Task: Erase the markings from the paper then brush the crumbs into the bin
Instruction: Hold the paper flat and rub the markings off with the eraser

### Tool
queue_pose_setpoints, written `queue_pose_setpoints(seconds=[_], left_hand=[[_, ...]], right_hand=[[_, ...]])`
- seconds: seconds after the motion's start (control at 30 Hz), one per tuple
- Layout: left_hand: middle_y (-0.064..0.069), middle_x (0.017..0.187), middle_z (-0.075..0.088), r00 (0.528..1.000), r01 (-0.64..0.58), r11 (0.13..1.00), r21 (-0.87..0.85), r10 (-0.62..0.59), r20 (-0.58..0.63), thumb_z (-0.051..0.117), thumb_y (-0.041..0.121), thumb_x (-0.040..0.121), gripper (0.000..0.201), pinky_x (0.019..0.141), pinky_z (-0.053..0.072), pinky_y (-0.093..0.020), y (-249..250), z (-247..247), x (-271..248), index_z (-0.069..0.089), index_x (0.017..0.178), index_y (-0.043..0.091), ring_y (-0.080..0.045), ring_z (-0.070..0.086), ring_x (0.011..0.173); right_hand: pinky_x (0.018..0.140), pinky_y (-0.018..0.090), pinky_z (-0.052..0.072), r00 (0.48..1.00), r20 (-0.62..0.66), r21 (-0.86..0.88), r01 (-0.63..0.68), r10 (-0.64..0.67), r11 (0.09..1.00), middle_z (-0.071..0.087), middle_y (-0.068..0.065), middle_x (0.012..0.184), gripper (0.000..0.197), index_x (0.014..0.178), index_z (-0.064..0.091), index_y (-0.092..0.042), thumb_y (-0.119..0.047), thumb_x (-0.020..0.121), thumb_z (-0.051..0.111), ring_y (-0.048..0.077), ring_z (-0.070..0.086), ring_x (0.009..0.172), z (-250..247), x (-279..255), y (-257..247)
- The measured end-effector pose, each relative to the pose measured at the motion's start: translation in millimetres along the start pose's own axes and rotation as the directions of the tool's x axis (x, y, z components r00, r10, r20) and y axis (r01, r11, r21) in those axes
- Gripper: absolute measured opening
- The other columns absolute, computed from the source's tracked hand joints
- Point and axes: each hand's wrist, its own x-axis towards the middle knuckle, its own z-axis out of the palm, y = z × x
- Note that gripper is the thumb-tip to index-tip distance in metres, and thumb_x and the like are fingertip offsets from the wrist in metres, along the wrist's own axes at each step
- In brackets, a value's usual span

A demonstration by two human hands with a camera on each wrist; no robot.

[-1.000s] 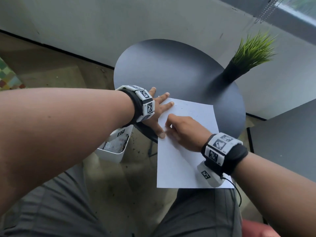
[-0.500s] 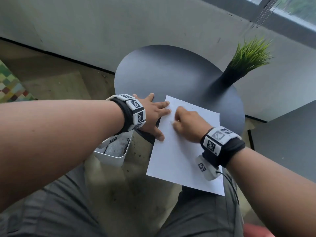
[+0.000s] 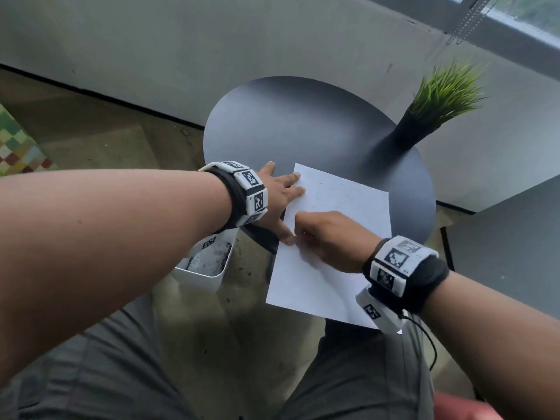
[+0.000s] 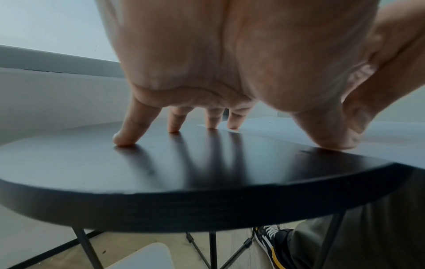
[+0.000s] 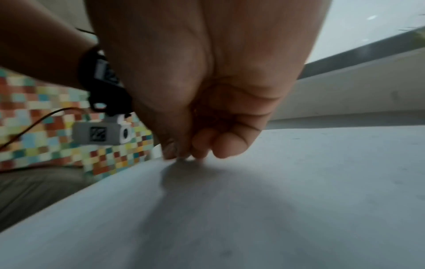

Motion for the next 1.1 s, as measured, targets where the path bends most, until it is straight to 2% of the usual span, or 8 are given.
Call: queue_pose_setpoints(seconds=[0.17,0.37,0.53,0.6,0.7,0.77,0.9,1.1], left_hand=[[0.011,0.168,-0.008,0.998,0.039,0.999,-0.031,-0.038,0.052,0.061,0.087,0.067,0.121,0.109,0.030,-0.062,-2,5,10,0.005,0.159,0.034,-0.044,0.000,0.150],[0.012,0.167,-0.012,0.998,0.039,0.999,-0.032,-0.037,0.060,0.062,0.090,0.059,0.131,0.111,0.027,-0.065,-3,10,16,-0.002,0.159,0.034,-0.047,-0.007,0.150],[0.011,0.167,-0.009,0.998,0.042,0.998,-0.045,-0.040,0.048,0.064,0.088,0.060,0.128,0.107,0.030,-0.067,-2,9,20,0.003,0.159,0.034,-0.048,-0.002,0.149],[0.010,0.167,-0.010,0.998,0.042,0.999,-0.034,-0.041,0.053,0.064,0.088,0.061,0.130,0.109,0.027,-0.067,-2,8,20,0.000,0.159,0.033,-0.049,-0.002,0.149],[0.009,0.168,-0.011,0.998,0.038,0.999,-0.027,-0.037,0.053,0.063,0.089,0.059,0.132,0.111,0.025,-0.066,-4,10,23,-0.001,0.159,0.032,-0.049,-0.001,0.149],[0.010,0.167,-0.011,0.998,0.040,0.999,-0.028,-0.038,0.048,0.062,0.091,0.056,0.134,0.110,0.026,-0.066,-5,12,26,-0.001,0.159,0.033,-0.050,0.002,0.148],[0.010,0.167,-0.010,0.999,0.040,0.999,-0.031,-0.039,0.039,0.061,0.093,0.051,0.135,0.108,0.028,-0.066,-6,15,30,0.002,0.158,0.034,-0.051,0.007,0.146],[0.009,0.168,-0.007,0.999,0.030,0.999,0.012,-0.030,0.043,0.059,0.095,0.044,0.139,0.109,0.033,-0.062,-8,10,35,0.005,0.157,0.034,-0.049,0.017,0.141]], right_hand=[[0.073,0.037,0.045,0.917,-0.152,0.060,-0.363,0.368,0.930,0.062,0.006,0.090,0.014,0.094,0.049,-0.015,-0.028,0.093,0.051,0.031,0.055,0.087,-14,8,36],[0.070,0.037,0.046,1.000,0.009,0.021,0.013,-0.013,1.000,0.060,0.001,0.084,0.007,0.088,0.048,-0.018,-0.018,0.089,0.054,0.026,0.053,0.078,0,-8,8],[0.071,0.037,0.046,0.951,-0.161,0.118,-0.248,0.265,0.962,0.060,0.003,0.082,0.013,0.090,0.049,-0.015,-0.027,0.093,0.054,0.028,0.053,0.078,-7,-1,31],[0.070,0.040,0.046,0.974,-0.164,0.051,-0.152,0.158,0.987,0.057,0.004,0.080,0.012,0.086,0.044,-0.015,-0.022,0.093,0.050,0.030,0.051,0.077,-3,-3,24],[0.069,0.037,0.044,0.997,0.064,-0.017,0.054,-0.053,0.998,0.056,-0.001,0.082,0.009,0.085,0.042,-0.020,-0.019,0.091,0.050,0.025,0.049,0.077,-1,-17,8],[0.070,0.036,0.046,0.993,0.112,-0.032,0.043,-0.039,0.999,0.058,-0.002,0.083,0.010,0.086,0.044,-0.023,-0.021,0.090,0.053,0.024,0.051,0.077,-7,-17,15],[0.069,0.039,0.047,0.987,-0.111,0.020,-0.114,0.116,0.993,0.055,0.000,0.077,0.013,0.086,0.046,-0.018,-0.026,0.093,0.052,0.026,0.050,0.074,-10,-13,31],[0.073,0.033,0.044,0.988,0.133,-0.009,0.083,-0.081,0.997,0.058,-0.005,0.091,0.008,0.096,0.050,-0.023,-0.021,0.090,0.053,0.021,0.052,0.083,-1,-22,16]])
